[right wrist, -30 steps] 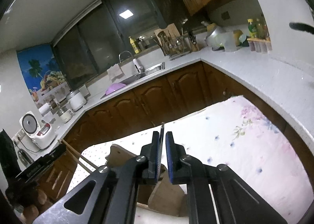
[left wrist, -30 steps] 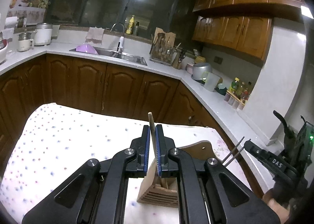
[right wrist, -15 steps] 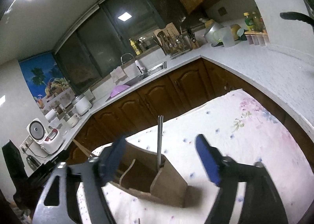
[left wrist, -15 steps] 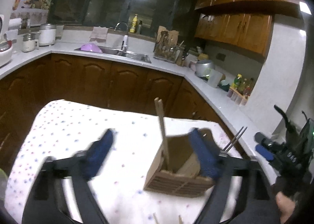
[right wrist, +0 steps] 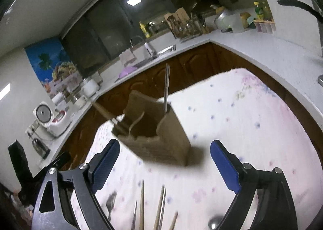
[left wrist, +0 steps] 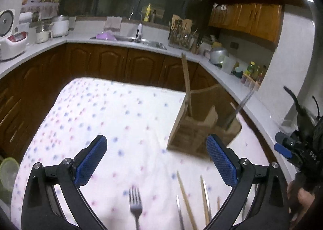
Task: Organize utensils
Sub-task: 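Move both open tools back toward the utensils on the cloth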
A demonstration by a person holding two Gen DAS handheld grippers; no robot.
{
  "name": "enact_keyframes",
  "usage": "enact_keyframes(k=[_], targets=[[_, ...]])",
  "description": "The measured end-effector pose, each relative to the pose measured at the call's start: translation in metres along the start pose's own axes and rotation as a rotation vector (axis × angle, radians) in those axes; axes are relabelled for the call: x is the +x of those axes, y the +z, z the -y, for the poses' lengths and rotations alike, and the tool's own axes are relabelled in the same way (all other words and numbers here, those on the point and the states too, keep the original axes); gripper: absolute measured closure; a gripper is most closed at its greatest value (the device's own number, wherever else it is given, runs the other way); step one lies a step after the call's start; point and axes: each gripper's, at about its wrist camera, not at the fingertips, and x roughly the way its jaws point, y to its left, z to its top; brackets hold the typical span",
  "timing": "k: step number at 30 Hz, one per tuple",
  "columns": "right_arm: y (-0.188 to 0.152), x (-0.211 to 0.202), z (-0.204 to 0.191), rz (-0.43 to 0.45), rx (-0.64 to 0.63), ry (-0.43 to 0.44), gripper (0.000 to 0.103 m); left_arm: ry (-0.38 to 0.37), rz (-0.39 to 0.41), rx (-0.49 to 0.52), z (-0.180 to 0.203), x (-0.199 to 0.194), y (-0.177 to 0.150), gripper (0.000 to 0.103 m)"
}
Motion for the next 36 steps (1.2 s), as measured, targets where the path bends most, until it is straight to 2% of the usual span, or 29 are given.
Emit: enact_keyframes(k=[5, 8, 10, 15, 25, 34, 36], targets=[[-0.024, -0.018, -0.012, -0.028, -0.044, -0.010, 0.010, 0.001, -0.028, -0.010, -0.007, -0.019, -0.027, 0.002], [-0.040, -0.024, -0.021, -0.065, -0.081, -0.034, 0.005, 0.007, -0.041, -0.010, -0.011, -0.030, -0.042, 0.002], [-0.048, -0.027, -0.027, -0.092, -0.102, -0.068, 0.001, 0.005, -0.051, -0.015, -0.012, -0.035, -0.049, 0.002], [-0.068, -0.029, -0.033, -0.179, -0.143, -0.180, 0.000, 0.004, -0.073, -0.029, -0.018, -0.047, -0.065, 0.002], [-0.110, -0.042, -0.019, -0.180, -0.123, -0.128, 0.000, 0.004, -0.125, -0.003, -0.013, -0.058, -0.085, 0.002], [-0.117, -0.026, -0.012, -0.226, -0.097, -0.127, 0.001, 0.008, -0.216, 0.028, -0.006, -0.039, -0.095, 0.002], [-0.116, -0.023, -0.011, -0.224, -0.110, -0.141, 0.003, 0.029, -0.243, 0.047, -0.003, -0.031, -0.096, 0.002]])
